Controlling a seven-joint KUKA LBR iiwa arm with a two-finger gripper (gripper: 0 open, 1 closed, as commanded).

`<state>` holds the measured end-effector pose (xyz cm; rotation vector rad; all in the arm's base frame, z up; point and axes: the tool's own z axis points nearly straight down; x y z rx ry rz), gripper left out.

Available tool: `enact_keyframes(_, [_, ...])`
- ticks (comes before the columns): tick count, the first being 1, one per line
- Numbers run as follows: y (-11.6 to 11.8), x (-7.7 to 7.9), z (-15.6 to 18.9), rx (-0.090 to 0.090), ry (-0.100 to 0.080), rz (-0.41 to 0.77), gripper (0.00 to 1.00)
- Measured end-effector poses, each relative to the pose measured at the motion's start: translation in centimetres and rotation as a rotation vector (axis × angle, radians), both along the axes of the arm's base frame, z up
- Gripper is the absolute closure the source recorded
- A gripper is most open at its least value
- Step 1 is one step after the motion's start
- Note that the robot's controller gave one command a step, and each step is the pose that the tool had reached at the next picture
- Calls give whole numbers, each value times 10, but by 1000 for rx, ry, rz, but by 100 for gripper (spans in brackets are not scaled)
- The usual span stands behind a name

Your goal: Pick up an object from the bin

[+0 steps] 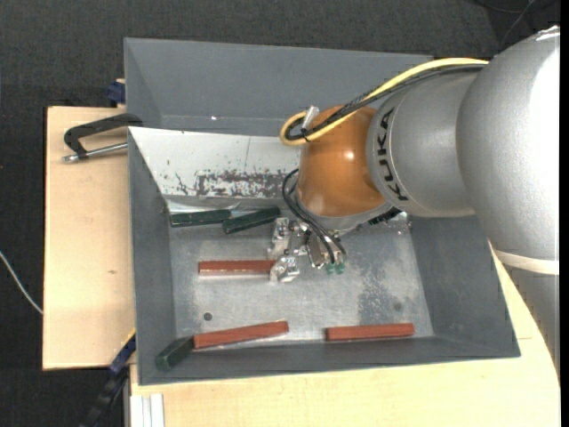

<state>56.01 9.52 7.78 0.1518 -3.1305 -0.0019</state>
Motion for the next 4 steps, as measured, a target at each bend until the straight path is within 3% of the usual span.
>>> enact_keyframes(2, [0, 0, 1, 0, -1, 0, 100])
enact_keyframes(3, [-7, 14, 35, 1, -15, 77, 100])
enact_keyframes(4, [11, 24, 141, 2, -13, 100, 100])
